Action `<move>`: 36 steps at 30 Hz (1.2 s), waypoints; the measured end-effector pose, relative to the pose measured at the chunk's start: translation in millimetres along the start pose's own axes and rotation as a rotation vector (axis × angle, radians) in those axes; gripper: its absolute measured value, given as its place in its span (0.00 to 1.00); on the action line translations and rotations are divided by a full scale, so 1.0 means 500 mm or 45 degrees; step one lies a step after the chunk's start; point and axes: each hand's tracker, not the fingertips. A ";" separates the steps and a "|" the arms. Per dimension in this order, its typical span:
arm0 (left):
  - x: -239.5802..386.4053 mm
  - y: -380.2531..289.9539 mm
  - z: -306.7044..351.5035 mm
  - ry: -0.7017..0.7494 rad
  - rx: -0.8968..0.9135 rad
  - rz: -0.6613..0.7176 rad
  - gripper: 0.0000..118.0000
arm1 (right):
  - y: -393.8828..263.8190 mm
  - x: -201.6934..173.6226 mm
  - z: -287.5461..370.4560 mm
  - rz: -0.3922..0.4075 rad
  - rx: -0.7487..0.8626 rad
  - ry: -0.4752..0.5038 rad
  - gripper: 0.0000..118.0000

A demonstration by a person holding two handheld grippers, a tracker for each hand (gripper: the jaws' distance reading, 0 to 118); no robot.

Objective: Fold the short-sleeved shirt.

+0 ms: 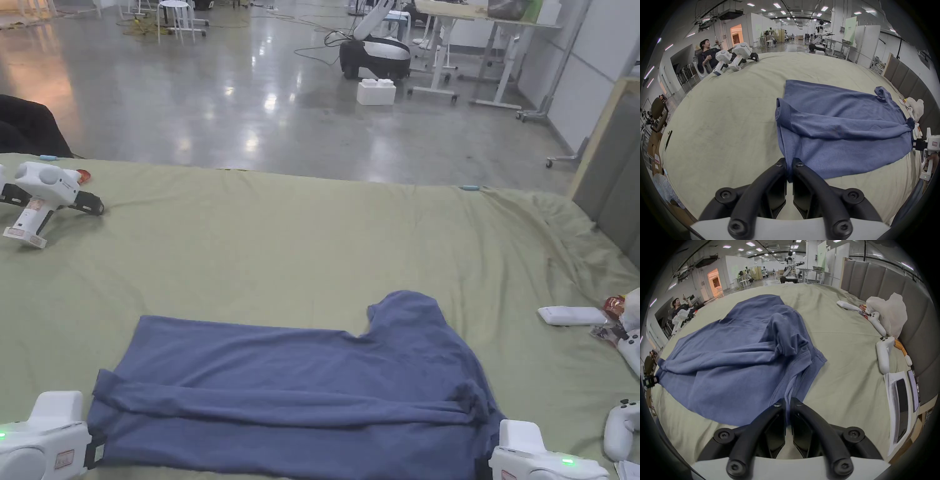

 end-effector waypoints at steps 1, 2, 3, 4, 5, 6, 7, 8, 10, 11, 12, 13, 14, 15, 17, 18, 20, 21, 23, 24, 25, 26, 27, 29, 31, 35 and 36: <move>-0.003 0.002 0.006 -0.007 0.010 0.011 0.02 | 0.002 0.003 0.011 0.001 0.014 -0.006 0.02; -0.005 0.005 0.013 -0.017 0.022 0.024 0.02 | 0.006 0.000 0.026 -0.001 0.015 -0.004 0.02; -0.004 0.008 0.023 -0.032 0.035 0.034 0.02 | 0.010 0.005 0.040 -0.009 0.027 0.000 0.02; -0.006 0.012 0.032 -0.043 0.048 0.037 0.02 | 0.014 0.009 0.056 -0.021 0.056 0.006 0.02; -0.009 0.016 0.042 -0.053 0.063 0.037 0.02 | 0.019 0.012 0.072 -0.020 0.074 0.010 0.02; -0.011 0.020 0.054 -0.063 0.075 0.032 0.02 | 0.024 0.014 0.091 -0.018 0.090 0.015 0.02; -0.012 0.023 0.062 -0.070 0.080 0.026 0.02 | 0.028 0.016 0.109 -0.014 0.099 0.022 0.02; -0.014 0.026 0.072 -0.077 0.086 0.023 0.02 | 0.031 0.017 0.125 -0.011 0.115 0.029 0.02; -0.019 0.027 0.096 -0.093 0.093 0.015 0.02 | 0.033 0.014 0.162 0.010 0.136 0.029 0.02; -0.018 0.025 0.104 -0.088 0.095 0.004 0.02 | 0.032 0.012 0.177 0.026 0.147 0.019 0.02; -0.019 0.020 0.116 -0.083 0.098 -0.020 0.02 | 0.027 0.009 0.194 0.059 0.156 0.002 0.02; -0.023 0.013 0.127 -0.081 0.099 -0.024 0.02 | 0.021 0.007 0.209 0.083 0.155 -0.005 0.02; -0.027 0.005 0.136 -0.080 0.097 -0.022 0.02 | 0.013 0.008 0.219 0.084 0.155 -0.003 0.02; -0.034 -0.008 0.140 -0.082 0.087 -0.013 0.02 | 0.003 0.009 0.230 0.085 0.144 0.002 0.02; -0.047 -0.039 0.150 -0.084 0.062 0.019 0.02 | -0.025 0.010 0.248 0.089 0.119 0.019 0.02; -0.052 -0.057 0.153 -0.076 0.039 0.028 0.02 | -0.042 0.008 0.254 0.098 0.096 0.016 0.02; -0.059 -0.096 0.152 -0.056 -0.020 0.029 0.02 | -0.078 0.005 0.260 0.121 0.038 0.007 0.02; -0.062 -0.118 0.152 -0.045 -0.046 0.028 0.02 | -0.101 0.003 0.261 0.130 0.018 -0.005 0.02; -0.065 -0.151 0.143 -0.040 -0.101 0.034 0.02 | -0.137 0.000 0.254 0.127 -0.062 -0.017 0.02; -0.067 -0.169 0.135 -0.035 -0.127 0.043 0.02 | -0.155 -0.002 0.246 0.121 -0.073 -0.018 0.02; -0.069 -0.182 0.123 -0.038 -0.149 0.052 0.02 | -0.171 -0.005 0.235 0.126 -0.099 -0.028 0.02; -0.070 -0.191 0.113 -0.032 -0.160 0.056 0.02 | -0.183 -0.008 0.223 0.130 -0.118 -0.035 0.02; -0.069 -0.197 0.101 -0.018 -0.173 0.061 0.02 | -0.192 -0.012 0.209 0.128 -0.126 -0.049 0.02; -0.064 -0.199 0.080 -0.001 -0.183 0.052 0.02 | -0.205 -0.020 0.184 0.123 -0.160 -0.052 0.02; -0.053 -0.193 0.072 0.020 -0.189 0.042 0.02 | -0.209 -0.026 0.165 0.120 -0.164 -0.061 0.02; -0.045 -0.183 0.082 0.035 -0.178 0.021 0.06 | -0.193 -0.030 0.177 0.111 -0.142 -0.078 0.13; -0.047 -0.179 0.087 0.033 -0.163 0.025 0.11 | -0.186 -0.034 0.188 0.114 -0.121 -0.103 0.29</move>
